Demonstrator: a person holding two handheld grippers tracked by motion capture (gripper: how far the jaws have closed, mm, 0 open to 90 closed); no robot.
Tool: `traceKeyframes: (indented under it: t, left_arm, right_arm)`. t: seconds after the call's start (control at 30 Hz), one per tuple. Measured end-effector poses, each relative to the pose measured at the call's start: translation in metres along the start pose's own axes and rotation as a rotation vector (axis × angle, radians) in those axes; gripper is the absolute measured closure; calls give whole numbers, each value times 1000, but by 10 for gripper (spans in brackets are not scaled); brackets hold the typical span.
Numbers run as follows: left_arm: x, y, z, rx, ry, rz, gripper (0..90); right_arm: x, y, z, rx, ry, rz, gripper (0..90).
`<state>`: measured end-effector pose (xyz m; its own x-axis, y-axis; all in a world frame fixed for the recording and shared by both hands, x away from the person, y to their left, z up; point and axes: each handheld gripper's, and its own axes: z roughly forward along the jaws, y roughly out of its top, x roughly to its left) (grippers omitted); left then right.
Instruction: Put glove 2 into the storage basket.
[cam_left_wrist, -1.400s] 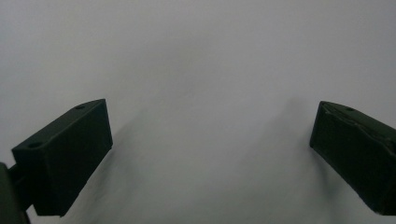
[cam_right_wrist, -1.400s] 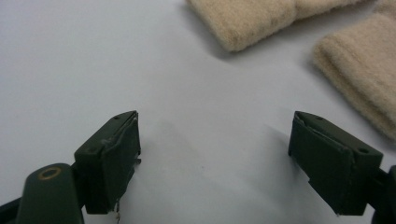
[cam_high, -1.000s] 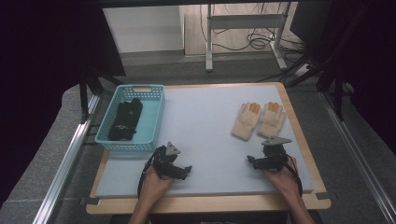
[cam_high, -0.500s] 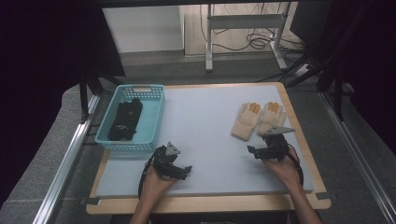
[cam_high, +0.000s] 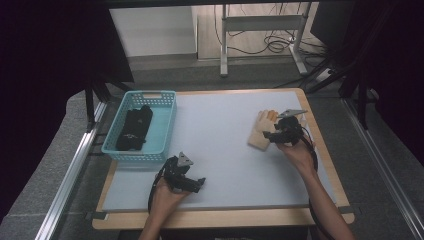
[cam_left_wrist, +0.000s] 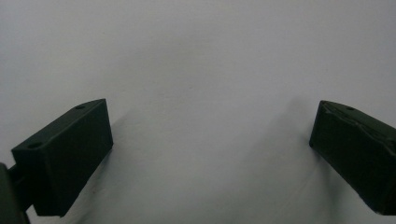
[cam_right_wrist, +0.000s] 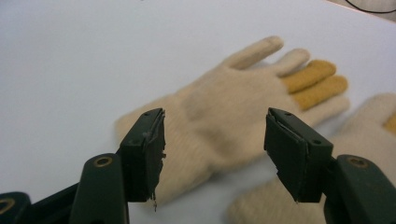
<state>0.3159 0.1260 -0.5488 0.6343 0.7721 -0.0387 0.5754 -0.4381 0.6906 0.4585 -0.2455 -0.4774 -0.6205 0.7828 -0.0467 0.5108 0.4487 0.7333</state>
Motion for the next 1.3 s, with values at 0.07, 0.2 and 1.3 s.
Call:
traceKeyframes:
  t: [0.07,0.2,1.3]
  left_arm:
    - [0,0,0,-1,0,-1,0]
    - [0,0,0,0,-1,0,0]
    - [0,0,0,-2,0,1,0]
  right_arm:
    - [-6,4,8,10,-5,1,372]
    - [-14,8,27,18,-8,-8,289]
    - [27,14,13,-14,89,-149,823]
